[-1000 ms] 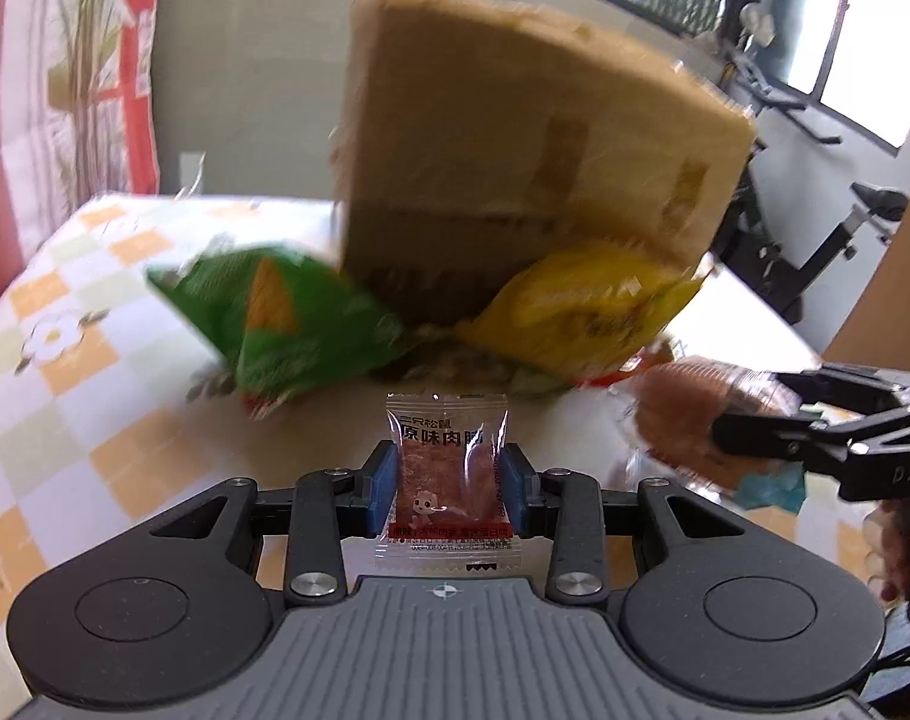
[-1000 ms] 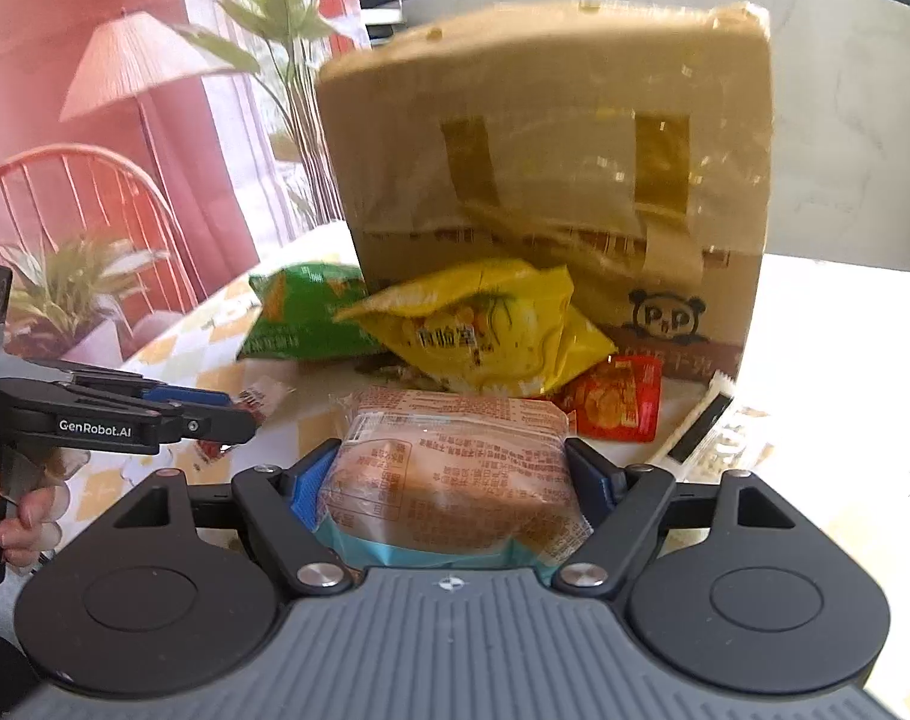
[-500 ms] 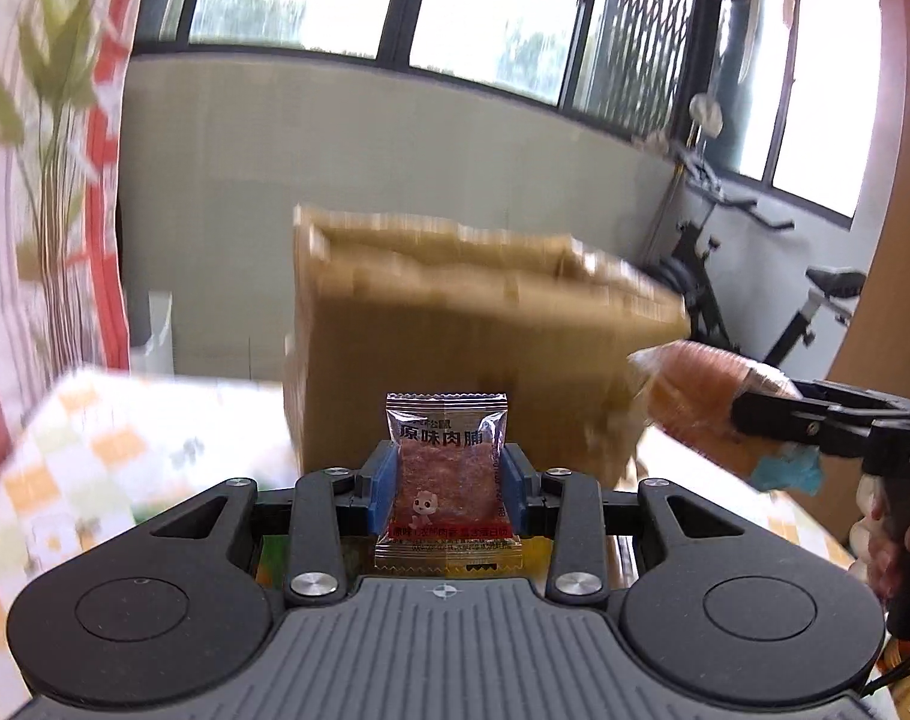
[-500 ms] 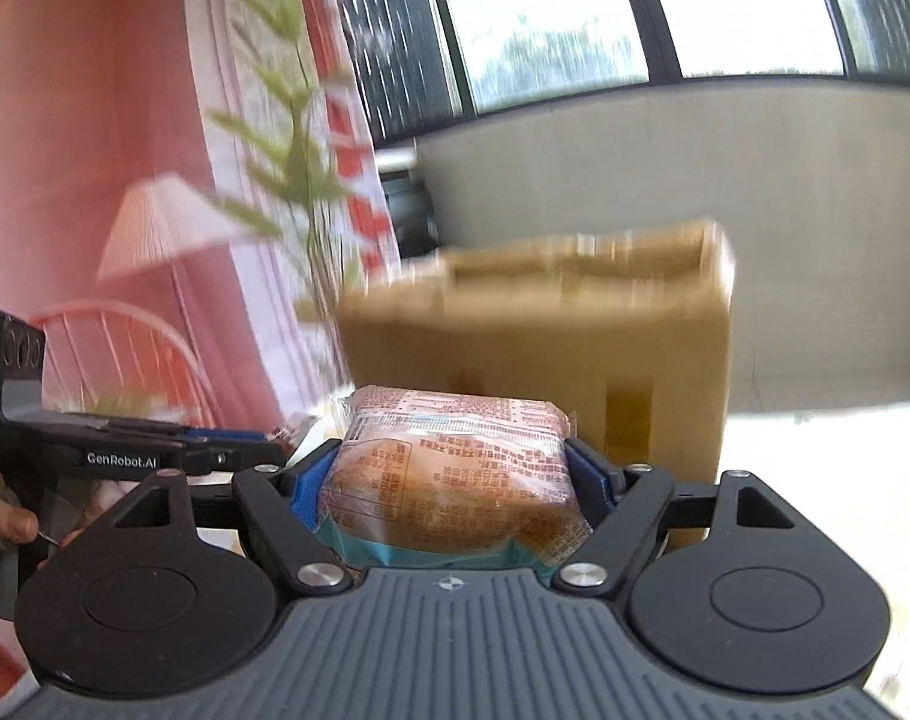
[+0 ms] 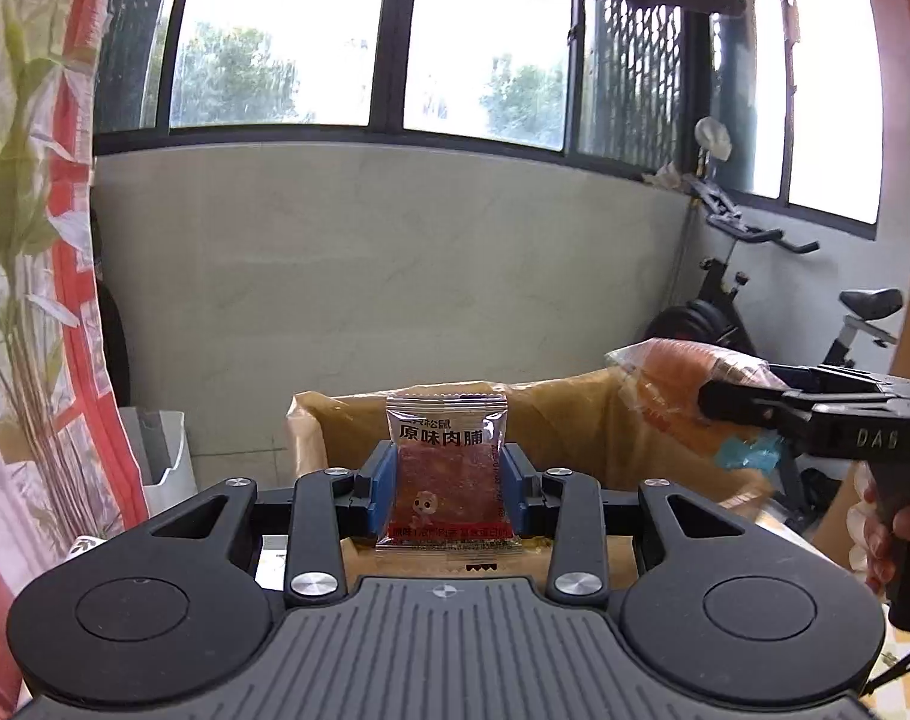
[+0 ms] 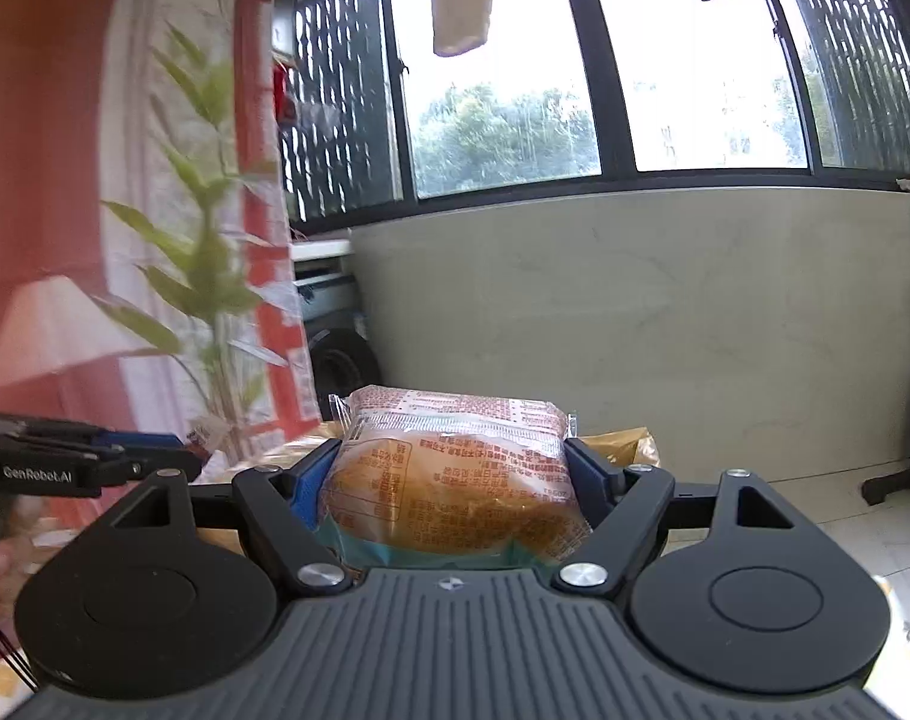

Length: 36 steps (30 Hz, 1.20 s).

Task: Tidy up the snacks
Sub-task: 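Carry both held snacks over the box and open both grippers, then move both open grippers back toward the snack pile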

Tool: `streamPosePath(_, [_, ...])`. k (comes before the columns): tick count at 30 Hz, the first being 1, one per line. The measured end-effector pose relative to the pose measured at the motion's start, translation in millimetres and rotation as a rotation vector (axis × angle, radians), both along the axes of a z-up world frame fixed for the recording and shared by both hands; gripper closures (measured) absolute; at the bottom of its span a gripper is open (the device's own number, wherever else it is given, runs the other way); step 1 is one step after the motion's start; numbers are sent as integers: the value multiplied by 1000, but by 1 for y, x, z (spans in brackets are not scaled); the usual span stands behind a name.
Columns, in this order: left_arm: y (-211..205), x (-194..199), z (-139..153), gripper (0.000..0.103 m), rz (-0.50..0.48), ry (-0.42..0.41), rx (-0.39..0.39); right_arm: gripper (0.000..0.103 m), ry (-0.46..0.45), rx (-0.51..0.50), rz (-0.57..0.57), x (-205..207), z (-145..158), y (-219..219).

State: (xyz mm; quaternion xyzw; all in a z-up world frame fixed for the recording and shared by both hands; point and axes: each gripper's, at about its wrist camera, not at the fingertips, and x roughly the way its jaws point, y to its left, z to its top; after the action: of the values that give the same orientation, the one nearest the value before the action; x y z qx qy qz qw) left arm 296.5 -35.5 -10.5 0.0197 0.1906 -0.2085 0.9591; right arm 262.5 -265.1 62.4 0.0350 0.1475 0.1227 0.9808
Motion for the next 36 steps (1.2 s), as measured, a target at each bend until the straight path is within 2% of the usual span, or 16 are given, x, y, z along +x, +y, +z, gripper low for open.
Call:
streamPosePath(4, [-15,24,-7,64,17,21,18,24,32,-43,-4,30,-14,8])
streamPosePath(10, [-19,45,-25,63,45,66,42,24,102,-100,-25,46,-38,8])
streamPosePath(14, [-19,50,-30,53,40,82,52,22,156,-129,-59,47,-45,3])
streamPosePath(15, [-20,51,-29,48,39,84,60,22,157,-128,-74,45,-44,2])
streamPosePath(18, [-16,48,-28,38,49,76,72,19,144,-128,-90,34,-38,2])
streamPosePath(24, [2,30,-18,36,49,97,23,18,105,-78,-70,7,-23,0])
streamPosePath(30, [22,-6,-10,30,72,82,12,18,76,-21,14,-33,-16,3])
streamPosePath(33, [35,-29,-12,29,69,77,-19,18,61,-44,32,-56,-20,11])
streamPosePath(36, [47,-50,-24,28,77,113,-50,20,55,-97,63,-80,-29,18])
